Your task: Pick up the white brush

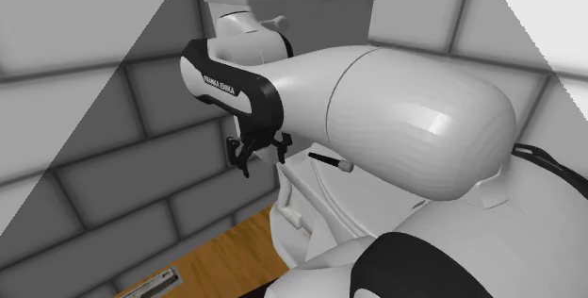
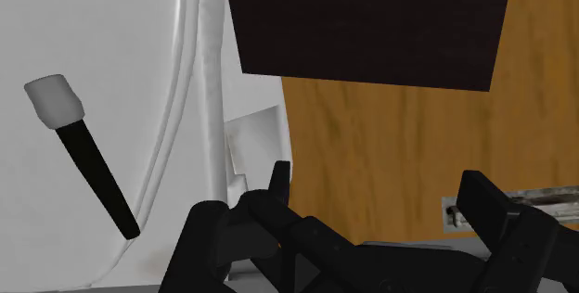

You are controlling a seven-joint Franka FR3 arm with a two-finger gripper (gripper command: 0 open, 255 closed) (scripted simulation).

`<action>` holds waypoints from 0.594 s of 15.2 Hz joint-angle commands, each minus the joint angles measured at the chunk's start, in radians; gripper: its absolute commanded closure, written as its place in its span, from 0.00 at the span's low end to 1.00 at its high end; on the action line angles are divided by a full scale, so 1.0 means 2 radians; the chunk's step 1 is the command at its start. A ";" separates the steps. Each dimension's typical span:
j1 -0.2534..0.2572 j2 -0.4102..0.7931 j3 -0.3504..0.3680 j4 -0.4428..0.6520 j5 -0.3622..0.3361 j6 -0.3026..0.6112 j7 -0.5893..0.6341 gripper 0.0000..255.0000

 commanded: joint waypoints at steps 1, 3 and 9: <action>0.000 0.000 0.000 0.000 0.000 0.000 0.000 0.00; -0.002 -0.002 -0.026 -0.006 -0.022 0.005 -0.043 0.00; -0.009 0.015 -0.105 -0.005 -0.086 0.030 -0.170 0.00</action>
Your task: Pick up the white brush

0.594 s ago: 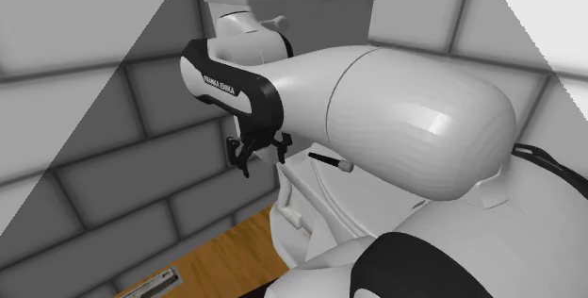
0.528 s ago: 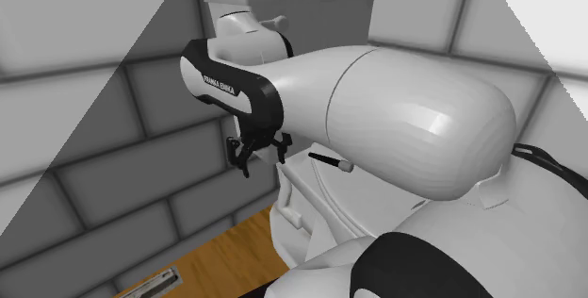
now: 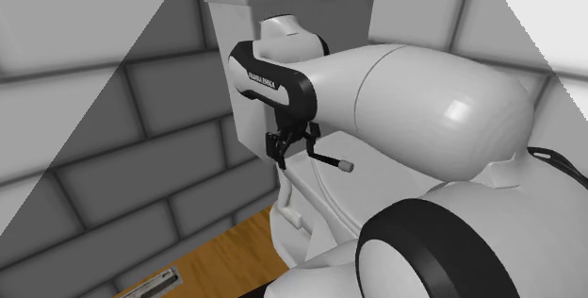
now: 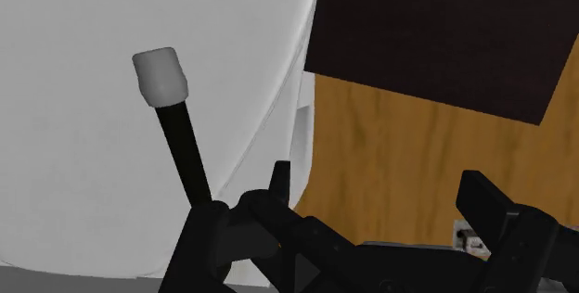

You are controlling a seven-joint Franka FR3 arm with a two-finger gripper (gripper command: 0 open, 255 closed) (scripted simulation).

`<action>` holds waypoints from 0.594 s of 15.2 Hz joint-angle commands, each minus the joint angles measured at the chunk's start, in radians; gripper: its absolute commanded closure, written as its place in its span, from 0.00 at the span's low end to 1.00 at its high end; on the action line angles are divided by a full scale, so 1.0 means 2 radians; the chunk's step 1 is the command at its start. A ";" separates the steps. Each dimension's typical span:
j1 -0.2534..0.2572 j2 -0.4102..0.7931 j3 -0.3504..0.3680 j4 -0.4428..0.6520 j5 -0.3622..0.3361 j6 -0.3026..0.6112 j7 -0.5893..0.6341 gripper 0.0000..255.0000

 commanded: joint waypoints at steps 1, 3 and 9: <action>-0.001 0.016 -0.027 0.005 -0.021 0.015 -0.044 0.00; -0.002 0.031 -0.053 0.013 -0.038 0.027 -0.085 0.00; 0.004 0.096 -0.128 0.054 -0.075 0.068 -0.206 0.00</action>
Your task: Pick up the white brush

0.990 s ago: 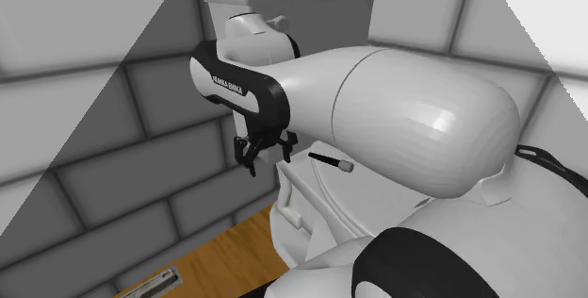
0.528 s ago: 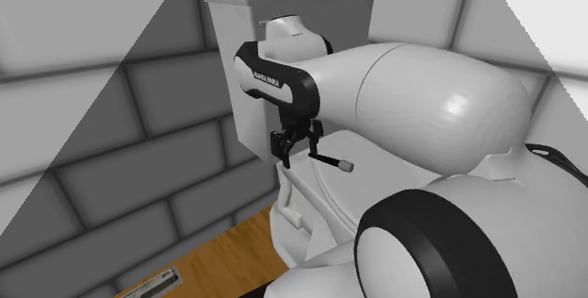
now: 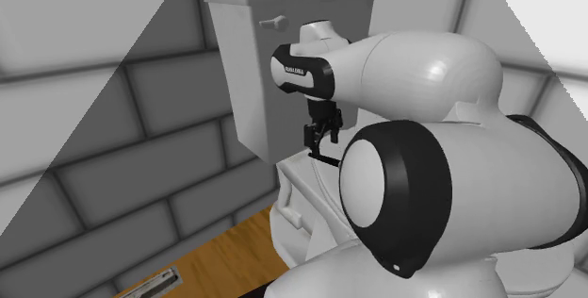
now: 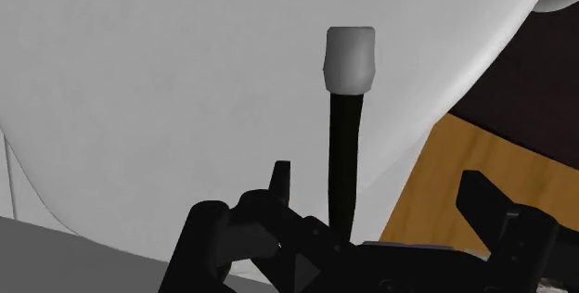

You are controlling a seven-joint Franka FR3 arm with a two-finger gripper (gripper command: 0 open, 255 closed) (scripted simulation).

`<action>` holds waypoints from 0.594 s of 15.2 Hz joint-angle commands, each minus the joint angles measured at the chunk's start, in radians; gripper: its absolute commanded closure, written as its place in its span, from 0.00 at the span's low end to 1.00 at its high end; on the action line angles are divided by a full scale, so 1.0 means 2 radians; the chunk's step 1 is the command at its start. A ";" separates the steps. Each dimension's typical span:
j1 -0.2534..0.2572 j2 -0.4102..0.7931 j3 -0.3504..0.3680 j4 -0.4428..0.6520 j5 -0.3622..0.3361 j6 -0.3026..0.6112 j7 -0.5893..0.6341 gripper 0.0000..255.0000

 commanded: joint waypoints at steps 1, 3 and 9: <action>0.001 0.010 -0.013 0.002 -0.006 0.012 -0.021 0.00; 0.000 0.011 -0.015 -0.012 -0.008 0.025 -0.019 0.00; -0.001 0.013 -0.022 -0.040 -0.013 0.056 -0.015 0.00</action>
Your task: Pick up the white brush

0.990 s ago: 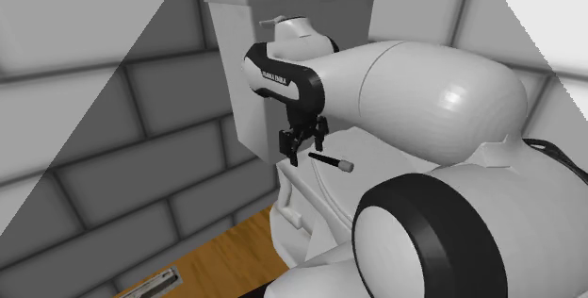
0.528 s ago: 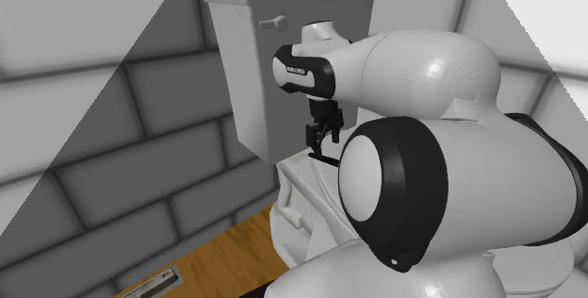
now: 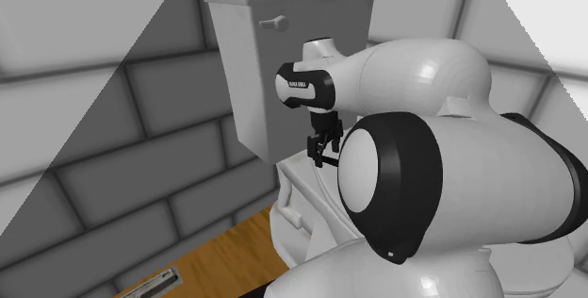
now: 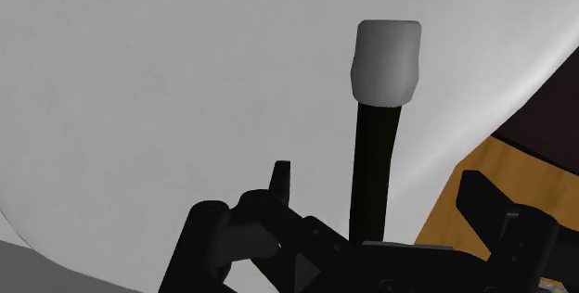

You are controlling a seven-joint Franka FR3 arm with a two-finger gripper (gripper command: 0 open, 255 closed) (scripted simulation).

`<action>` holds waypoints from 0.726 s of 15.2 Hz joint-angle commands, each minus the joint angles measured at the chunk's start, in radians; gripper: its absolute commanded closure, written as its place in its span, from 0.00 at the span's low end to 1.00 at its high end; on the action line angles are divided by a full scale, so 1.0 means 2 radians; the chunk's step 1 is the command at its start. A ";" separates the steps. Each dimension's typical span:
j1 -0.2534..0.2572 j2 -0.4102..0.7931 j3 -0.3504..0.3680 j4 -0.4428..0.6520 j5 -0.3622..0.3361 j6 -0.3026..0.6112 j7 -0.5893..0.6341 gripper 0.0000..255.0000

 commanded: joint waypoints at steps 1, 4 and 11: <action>0.000 0.000 -0.001 -0.003 0.000 0.003 0.000 1.00; 0.000 0.000 0.000 -0.002 0.000 0.002 0.001 1.00; 0.000 0.000 0.001 0.004 0.001 -0.004 -0.001 1.00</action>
